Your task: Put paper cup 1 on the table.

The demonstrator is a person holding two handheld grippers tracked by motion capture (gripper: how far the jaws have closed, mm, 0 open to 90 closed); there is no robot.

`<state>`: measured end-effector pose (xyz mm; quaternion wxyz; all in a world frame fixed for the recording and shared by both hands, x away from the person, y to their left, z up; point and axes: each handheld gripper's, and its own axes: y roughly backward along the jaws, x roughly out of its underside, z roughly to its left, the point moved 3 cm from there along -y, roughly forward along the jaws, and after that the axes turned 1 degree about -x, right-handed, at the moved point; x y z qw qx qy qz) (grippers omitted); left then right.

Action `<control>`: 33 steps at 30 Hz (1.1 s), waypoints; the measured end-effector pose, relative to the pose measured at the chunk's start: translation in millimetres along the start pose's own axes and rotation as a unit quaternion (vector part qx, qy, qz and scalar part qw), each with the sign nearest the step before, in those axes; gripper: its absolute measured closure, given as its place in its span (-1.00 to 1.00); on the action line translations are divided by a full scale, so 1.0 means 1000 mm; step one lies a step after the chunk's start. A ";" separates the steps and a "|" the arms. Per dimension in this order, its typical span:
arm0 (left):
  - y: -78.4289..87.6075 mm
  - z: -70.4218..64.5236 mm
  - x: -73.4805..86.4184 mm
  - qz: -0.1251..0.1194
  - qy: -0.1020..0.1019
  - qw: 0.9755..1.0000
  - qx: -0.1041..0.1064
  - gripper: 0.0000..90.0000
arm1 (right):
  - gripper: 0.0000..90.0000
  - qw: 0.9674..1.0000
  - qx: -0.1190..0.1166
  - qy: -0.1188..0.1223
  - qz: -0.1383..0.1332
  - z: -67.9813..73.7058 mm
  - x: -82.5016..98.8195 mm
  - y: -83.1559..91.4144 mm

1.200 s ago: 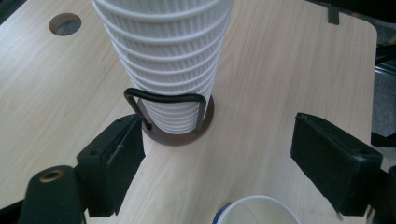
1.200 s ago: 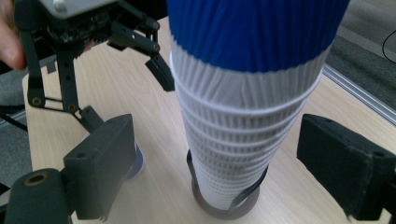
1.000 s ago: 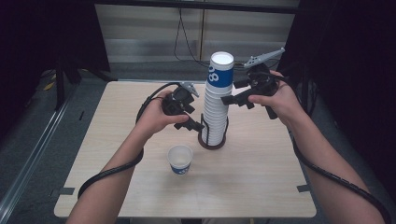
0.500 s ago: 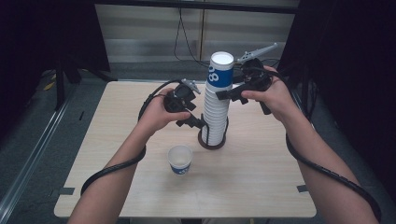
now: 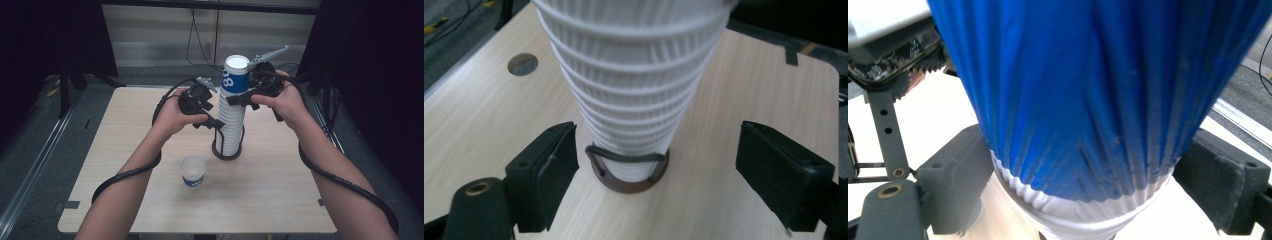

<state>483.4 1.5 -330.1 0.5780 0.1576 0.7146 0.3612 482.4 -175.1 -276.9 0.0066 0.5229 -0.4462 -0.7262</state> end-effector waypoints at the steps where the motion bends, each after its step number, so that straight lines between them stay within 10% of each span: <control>1: 0.001 0.000 -0.002 -0.005 0.000 1.000 -0.003 -0.63 | -0.73 1.000 -0.001 -0.001 0.000 0.000 0.000 0.000; 33: 0.002 0.000 -0.030 -0.068 -0.006 0.997 -0.031 -0.55 | -0.73 1.000 0.003 -0.004 0.000 0.002 0.001 0.001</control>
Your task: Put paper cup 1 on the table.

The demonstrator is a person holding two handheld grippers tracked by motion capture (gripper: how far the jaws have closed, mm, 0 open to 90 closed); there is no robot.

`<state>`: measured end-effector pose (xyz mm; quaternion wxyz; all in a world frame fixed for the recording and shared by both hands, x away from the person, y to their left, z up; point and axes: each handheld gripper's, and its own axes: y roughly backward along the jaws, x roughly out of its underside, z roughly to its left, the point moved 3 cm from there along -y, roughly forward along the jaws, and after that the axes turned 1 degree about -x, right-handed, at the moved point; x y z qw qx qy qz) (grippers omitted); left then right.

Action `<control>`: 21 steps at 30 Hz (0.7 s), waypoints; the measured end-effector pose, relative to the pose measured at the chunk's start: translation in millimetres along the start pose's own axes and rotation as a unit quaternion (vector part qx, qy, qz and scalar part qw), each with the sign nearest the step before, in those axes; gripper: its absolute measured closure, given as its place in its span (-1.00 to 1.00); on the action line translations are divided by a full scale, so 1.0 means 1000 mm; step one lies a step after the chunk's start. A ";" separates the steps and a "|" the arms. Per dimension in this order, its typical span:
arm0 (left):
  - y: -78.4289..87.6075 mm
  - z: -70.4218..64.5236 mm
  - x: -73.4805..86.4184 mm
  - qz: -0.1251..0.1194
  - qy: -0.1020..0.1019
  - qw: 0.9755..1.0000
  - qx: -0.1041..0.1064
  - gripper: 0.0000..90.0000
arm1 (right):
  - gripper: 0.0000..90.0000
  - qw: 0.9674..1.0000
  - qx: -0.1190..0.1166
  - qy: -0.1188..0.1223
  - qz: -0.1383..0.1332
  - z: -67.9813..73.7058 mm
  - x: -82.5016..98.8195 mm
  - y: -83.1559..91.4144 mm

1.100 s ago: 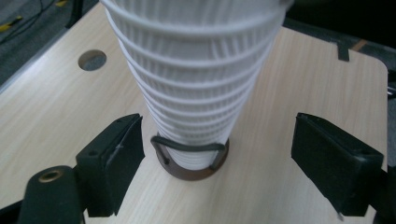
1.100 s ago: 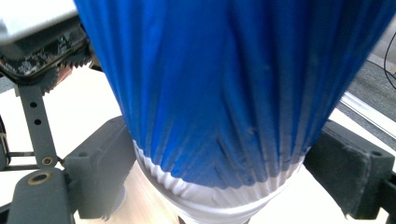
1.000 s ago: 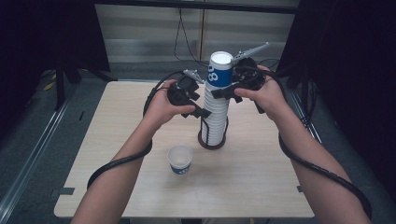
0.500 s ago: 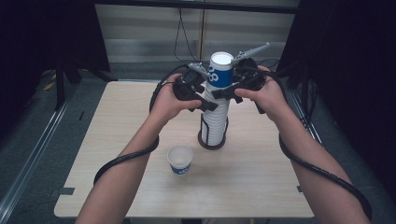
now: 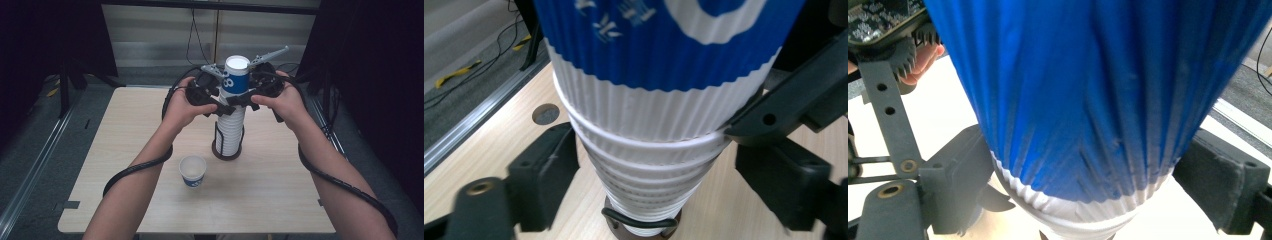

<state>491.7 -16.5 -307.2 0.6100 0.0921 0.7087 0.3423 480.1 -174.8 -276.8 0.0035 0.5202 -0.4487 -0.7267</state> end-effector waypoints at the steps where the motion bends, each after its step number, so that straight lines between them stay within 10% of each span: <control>1: -0.001 0.000 0.000 0.000 -0.002 1.000 -0.003 -0.55 | -0.73 1.000 0.000 -0.001 0.000 0.000 0.000 0.000; 21: -0.001 -0.001 -0.001 -0.002 0.000 1.000 0.004 -0.50 | -0.70 1.000 0.008 -0.022 -0.018 0.001 -0.005 0.004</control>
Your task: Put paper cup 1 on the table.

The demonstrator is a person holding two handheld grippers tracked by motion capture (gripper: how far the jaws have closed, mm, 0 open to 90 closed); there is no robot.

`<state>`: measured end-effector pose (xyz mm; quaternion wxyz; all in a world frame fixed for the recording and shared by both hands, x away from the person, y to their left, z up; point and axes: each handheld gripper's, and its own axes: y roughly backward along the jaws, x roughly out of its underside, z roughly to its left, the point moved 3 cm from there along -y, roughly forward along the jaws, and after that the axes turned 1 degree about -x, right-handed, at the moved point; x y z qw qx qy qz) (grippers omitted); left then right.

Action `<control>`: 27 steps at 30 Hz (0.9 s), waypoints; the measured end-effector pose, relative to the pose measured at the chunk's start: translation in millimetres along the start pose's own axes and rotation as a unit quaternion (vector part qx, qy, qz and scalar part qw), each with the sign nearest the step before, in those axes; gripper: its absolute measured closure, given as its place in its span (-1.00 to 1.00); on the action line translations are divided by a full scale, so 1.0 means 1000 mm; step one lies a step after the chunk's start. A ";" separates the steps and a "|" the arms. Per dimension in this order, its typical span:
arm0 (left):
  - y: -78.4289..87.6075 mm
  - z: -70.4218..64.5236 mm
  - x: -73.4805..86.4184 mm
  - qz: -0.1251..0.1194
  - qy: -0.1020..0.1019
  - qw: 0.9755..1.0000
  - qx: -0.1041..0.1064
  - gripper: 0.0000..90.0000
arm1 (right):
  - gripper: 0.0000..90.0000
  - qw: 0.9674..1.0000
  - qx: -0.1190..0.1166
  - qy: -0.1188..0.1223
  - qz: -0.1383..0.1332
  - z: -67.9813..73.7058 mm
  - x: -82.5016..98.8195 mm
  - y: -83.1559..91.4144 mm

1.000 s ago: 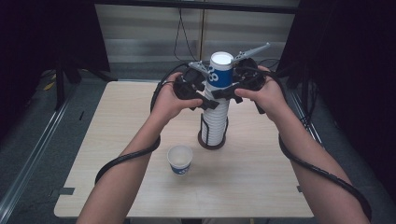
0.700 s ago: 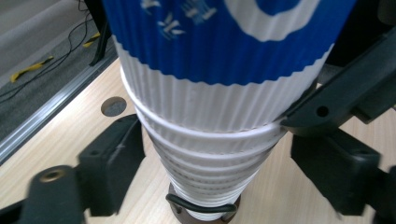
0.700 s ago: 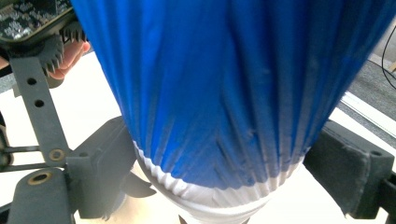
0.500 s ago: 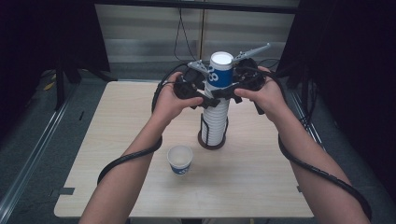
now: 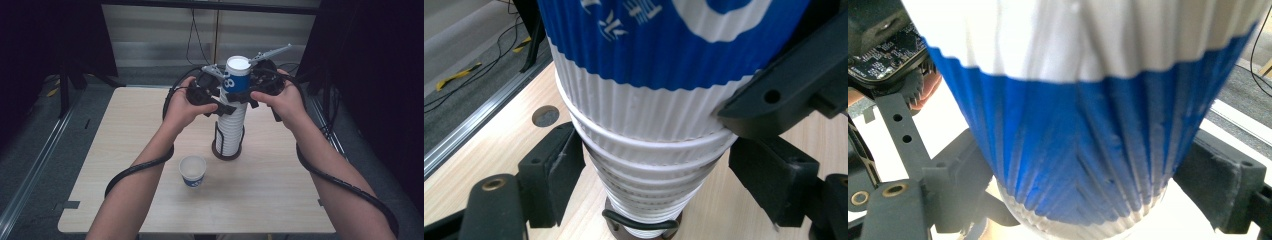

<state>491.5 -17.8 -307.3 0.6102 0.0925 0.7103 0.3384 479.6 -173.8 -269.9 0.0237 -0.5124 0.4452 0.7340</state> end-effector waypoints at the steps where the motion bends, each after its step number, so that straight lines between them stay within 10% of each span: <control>1: 0.000 0.000 0.000 -0.001 -0.001 1.000 0.001 -0.50 | -0.70 1.000 0.001 0.000 0.001 0.000 0.000 0.000; 27: -0.001 0.002 0.000 -0.025 0.040 0.999 0.011 -0.61 | -0.69 1.000 0.006 -0.001 -0.008 0.001 0.000 -0.001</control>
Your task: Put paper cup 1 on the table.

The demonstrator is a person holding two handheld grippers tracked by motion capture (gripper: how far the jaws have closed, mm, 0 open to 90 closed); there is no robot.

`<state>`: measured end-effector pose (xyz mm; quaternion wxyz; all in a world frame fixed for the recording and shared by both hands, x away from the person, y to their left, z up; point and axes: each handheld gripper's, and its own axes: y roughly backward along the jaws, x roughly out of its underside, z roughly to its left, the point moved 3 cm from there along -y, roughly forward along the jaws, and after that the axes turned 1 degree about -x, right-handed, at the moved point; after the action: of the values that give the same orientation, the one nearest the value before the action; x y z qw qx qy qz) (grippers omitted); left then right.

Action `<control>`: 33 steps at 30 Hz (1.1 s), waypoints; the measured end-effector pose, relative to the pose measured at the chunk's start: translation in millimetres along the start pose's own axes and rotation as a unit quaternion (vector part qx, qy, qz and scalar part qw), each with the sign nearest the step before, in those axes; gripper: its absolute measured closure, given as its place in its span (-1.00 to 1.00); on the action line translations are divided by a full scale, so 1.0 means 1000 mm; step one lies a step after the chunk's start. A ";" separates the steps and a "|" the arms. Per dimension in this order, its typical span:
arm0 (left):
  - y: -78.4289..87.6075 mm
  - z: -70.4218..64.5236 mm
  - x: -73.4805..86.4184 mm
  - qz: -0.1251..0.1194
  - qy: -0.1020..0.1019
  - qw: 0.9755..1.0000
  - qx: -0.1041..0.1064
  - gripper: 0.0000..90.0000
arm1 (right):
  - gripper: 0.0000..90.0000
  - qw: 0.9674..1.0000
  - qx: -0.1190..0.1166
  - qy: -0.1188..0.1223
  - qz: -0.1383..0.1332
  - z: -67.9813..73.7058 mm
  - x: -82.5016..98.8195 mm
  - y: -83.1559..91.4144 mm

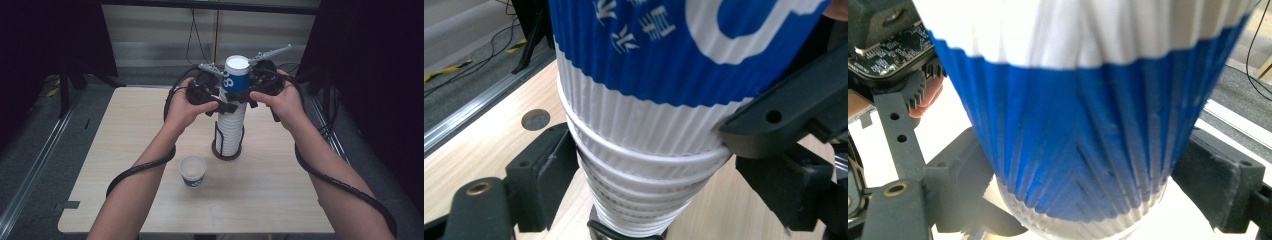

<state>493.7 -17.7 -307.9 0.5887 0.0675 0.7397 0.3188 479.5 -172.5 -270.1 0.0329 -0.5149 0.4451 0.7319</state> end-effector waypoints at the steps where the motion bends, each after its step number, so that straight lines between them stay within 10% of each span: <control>1: 0.000 0.000 0.000 0.000 0.000 1.000 0.000 -0.61 | -0.69 1.000 0.001 0.000 -0.001 0.000 0.000 0.000; 7: 0.000 -0.001 0.002 0.013 -0.027 0.999 -0.017 -0.53 | -0.68 1.000 0.004 -0.005 -0.006 0.001 0.000 0.001; 33: 0.003 -0.003 -0.004 -0.027 -0.016 0.999 -0.017 -0.61 | -0.68 1.000 0.005 -0.007 -0.011 0.000 0.002 0.003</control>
<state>490.9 -18.4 -302.2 0.6097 0.0425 0.7263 0.3146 477.5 -174.8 -269.6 0.0465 -0.5142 0.4427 0.7331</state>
